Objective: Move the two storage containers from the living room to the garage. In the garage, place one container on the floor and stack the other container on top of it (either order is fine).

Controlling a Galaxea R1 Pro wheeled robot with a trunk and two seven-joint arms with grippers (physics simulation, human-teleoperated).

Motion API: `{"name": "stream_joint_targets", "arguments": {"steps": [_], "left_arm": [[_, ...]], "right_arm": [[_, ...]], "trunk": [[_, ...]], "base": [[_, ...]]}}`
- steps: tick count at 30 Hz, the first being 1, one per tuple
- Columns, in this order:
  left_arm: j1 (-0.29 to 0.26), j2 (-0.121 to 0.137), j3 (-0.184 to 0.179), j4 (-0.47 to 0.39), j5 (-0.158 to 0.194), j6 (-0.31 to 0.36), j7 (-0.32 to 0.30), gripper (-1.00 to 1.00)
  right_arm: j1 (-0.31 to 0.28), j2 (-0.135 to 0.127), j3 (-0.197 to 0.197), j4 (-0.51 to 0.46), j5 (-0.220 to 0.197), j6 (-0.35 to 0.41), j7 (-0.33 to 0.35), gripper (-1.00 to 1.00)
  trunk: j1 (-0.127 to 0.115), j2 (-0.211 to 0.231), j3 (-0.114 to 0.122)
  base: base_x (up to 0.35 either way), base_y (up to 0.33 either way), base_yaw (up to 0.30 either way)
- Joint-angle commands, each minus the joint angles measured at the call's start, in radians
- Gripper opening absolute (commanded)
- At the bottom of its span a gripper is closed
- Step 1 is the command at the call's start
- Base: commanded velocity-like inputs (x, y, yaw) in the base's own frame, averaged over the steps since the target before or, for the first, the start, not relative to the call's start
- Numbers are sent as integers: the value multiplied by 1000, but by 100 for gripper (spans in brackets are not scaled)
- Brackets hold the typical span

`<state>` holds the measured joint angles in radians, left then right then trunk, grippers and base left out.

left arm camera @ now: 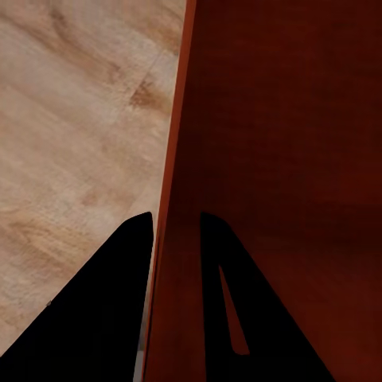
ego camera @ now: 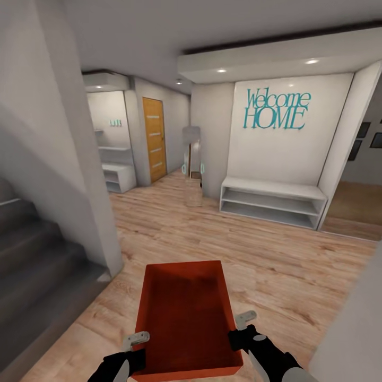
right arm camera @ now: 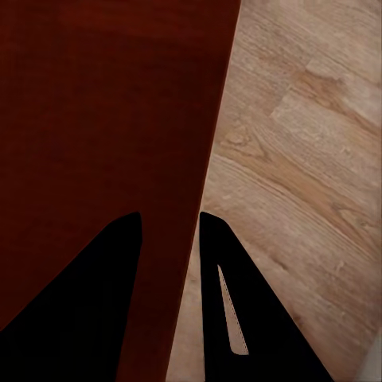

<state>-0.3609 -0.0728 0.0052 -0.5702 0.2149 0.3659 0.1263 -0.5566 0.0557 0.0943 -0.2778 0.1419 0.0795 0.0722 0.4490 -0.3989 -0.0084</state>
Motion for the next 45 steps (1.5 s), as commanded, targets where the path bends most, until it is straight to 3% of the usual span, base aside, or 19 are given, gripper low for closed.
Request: {"name": "stream_joint_targets", "arguments": {"steps": [1, 45], "left_arm": [[0, -1, 2, -4, -26, -1, 12, -100], [0, -1, 1, 0, -26, -1, 11, -100]], "right_arm": [[0, 35, -19, 0, 2, 6, 32, -100], [0, 36, -19, 12, 4, 6, 32, -100]], "trunk": [[1, -1, -1], [1, -1, -1]], "base": [[325, 0, 0], [325, 0, 0]]}}
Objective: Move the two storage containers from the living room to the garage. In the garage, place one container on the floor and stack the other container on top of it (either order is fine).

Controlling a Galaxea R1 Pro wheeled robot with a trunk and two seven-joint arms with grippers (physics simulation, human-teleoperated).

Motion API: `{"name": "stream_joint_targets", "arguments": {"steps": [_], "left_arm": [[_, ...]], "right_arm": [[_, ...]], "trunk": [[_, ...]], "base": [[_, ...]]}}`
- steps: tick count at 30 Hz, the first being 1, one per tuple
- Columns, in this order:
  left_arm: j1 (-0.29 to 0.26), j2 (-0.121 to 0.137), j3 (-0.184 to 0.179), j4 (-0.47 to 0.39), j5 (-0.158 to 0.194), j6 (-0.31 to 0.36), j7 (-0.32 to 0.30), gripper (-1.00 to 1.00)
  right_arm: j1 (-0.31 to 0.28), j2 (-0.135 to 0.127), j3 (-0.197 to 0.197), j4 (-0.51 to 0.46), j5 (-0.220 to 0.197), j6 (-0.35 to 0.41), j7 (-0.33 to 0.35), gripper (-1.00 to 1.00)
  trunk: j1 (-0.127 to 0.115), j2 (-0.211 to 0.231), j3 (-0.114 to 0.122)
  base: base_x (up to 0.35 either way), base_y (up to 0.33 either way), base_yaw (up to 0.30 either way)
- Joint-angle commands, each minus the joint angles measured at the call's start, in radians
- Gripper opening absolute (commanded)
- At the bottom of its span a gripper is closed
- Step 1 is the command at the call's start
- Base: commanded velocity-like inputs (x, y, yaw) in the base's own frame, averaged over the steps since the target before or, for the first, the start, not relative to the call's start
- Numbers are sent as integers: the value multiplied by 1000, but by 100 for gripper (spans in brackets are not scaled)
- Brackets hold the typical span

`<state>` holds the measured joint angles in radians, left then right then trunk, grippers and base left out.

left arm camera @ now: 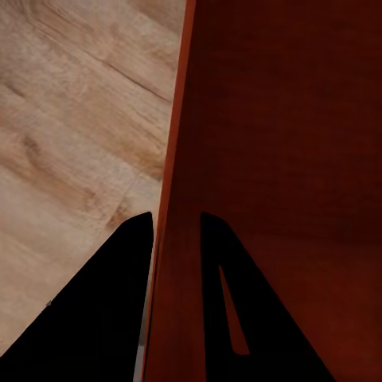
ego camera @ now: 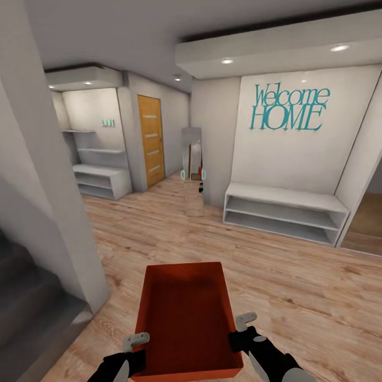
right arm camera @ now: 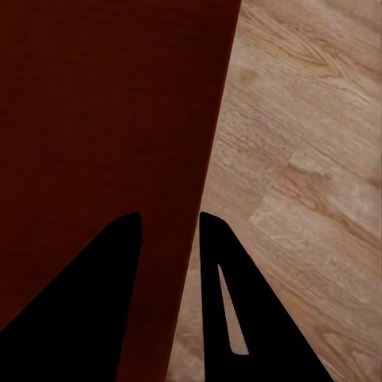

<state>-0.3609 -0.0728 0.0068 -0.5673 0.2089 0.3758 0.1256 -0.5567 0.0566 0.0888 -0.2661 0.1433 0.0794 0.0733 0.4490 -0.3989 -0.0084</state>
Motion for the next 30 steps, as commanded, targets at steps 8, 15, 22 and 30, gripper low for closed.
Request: {"name": "stream_joint_targets", "arguments": {"steps": [8, 15, 22, 30], "left_arm": [[0, -1, 0, -3, -20, -11, 11, -100], [0, -1, 1, -3, -20, -11, 11, -100], [0, -1, 1, -3, -20, -10, 11, -100], [0, -1, 1, -3, -20, -11, 11, -100]], "right_arm": [[0, 35, -14, 0, 2, 6, 31, -100], [0, 35, -14, 1, 2, 6, 31, -100], [0, 35, -14, 0, 2, 6, 31, -100], [0, 35, -14, 0, 2, 6, 31, -100]], "trunk": [[1, -1, -1], [1, -1, -1], [1, -1, -1], [1, -1, -1]], "base": [[115, 0, 0], [53, 0, 0], [308, 0, 0], [327, 0, 0]]}}
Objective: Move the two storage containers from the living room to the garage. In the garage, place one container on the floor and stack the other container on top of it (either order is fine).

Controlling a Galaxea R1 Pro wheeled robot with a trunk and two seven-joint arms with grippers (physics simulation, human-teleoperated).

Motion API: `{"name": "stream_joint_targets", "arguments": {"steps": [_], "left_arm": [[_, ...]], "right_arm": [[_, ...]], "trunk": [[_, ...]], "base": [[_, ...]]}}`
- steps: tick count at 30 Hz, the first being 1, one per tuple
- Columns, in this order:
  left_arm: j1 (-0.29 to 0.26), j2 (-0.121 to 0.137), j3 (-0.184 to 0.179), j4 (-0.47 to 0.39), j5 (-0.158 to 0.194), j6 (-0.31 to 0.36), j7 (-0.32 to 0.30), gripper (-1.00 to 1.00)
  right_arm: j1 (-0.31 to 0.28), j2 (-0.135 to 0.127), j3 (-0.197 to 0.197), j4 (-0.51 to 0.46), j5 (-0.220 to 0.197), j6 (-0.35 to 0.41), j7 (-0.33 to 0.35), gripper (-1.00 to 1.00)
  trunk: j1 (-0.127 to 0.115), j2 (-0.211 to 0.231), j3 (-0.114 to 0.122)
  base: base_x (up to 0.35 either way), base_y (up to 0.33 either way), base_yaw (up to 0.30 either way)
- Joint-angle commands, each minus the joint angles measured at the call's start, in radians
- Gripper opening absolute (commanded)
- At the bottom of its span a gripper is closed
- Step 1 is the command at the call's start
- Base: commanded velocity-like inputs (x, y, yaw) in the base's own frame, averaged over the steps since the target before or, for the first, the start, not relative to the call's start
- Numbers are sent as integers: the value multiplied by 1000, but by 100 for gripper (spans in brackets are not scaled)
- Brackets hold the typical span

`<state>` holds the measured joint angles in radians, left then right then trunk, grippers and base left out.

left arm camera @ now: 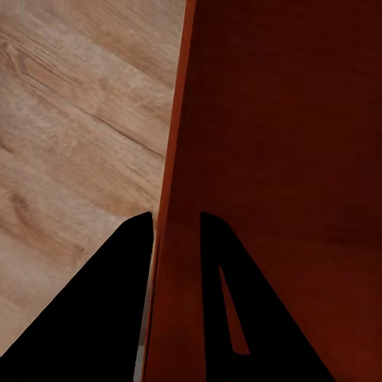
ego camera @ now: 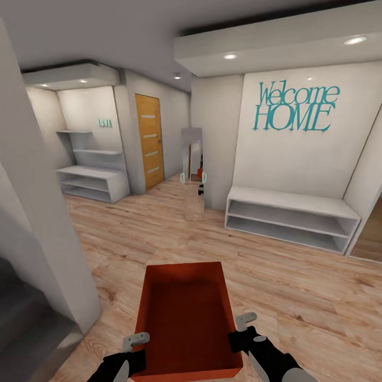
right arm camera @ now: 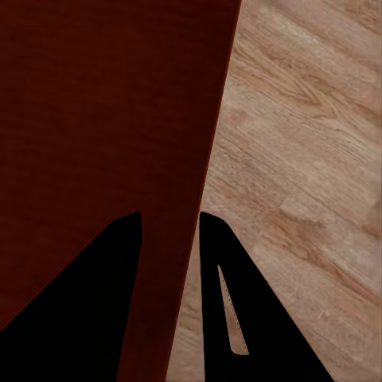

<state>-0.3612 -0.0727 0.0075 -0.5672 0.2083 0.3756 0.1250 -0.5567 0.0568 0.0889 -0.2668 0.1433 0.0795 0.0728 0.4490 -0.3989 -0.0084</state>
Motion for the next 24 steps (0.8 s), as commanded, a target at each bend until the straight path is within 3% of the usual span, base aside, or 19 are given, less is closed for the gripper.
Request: {"name": "stream_joint_targets", "arguments": {"steps": [1, 24], "left_arm": [[0, -1, 0, -3, -20, -10, 12, -100], [0, -1, 0, -4, -20, -10, 12, -100]], "right_arm": [[0, 35, -14, 1, 2, 6, 31, -100], [0, 35, -14, 1, 2, 6, 31, -100]], "trunk": [[1, -1, -1], [1, -1, -1]], "base": [[327, 0, 0], [327, 0, 0]]}}
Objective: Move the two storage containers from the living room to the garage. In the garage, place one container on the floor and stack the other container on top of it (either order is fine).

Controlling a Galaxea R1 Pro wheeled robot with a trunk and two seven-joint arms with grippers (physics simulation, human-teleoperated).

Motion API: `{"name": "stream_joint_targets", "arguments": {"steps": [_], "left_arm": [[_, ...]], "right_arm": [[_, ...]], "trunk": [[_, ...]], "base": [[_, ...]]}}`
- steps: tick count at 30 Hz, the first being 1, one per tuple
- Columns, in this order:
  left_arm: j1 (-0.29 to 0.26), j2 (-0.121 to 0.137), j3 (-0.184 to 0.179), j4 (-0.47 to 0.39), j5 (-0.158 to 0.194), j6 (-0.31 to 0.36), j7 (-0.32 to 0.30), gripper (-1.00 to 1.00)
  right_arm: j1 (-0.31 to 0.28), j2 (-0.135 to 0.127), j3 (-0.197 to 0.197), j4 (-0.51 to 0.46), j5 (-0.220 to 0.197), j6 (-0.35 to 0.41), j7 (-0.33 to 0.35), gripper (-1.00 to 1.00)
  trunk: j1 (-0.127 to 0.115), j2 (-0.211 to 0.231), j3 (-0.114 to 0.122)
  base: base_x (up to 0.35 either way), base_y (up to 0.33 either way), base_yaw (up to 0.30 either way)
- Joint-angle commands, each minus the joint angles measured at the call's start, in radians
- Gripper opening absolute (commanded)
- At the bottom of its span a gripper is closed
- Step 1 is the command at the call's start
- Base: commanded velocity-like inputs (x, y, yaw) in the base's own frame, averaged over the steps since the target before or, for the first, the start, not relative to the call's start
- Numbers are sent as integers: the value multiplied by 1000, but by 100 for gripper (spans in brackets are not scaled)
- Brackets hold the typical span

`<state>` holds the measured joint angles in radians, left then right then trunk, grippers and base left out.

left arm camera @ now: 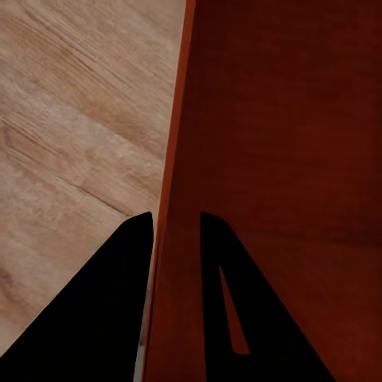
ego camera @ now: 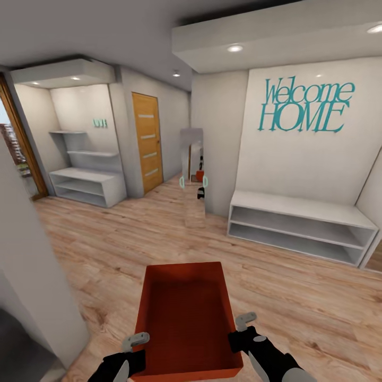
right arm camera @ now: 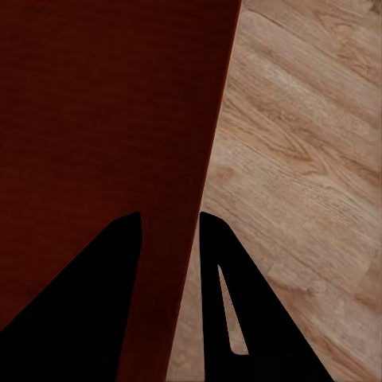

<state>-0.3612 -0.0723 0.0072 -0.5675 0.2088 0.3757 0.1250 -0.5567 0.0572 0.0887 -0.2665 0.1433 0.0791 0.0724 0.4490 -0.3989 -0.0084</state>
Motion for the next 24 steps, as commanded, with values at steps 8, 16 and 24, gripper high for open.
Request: {"name": "stream_joint_targets", "arguments": {"steps": [8, 16, 24], "left_arm": [[0, 0, 0, -3, -20, -10, 12, -100], [0, -1, 0, -3, -21, -11, 12, -100], [1, -1, 0, -3, -21, -11, 12, -100]], "right_arm": [[0, 35, -14, 0, 2, 6, 32, -100], [0, 35, -14, 1, 2, 6, 32, -100], [0, 35, -14, 0, 2, 7, 32, -100]], "trunk": [[1, -1, -1], [1, -1, -1], [1, -1, -1]], "base": [[327, 20, 0], [327, 101, 10], [327, 29, 147]]}}
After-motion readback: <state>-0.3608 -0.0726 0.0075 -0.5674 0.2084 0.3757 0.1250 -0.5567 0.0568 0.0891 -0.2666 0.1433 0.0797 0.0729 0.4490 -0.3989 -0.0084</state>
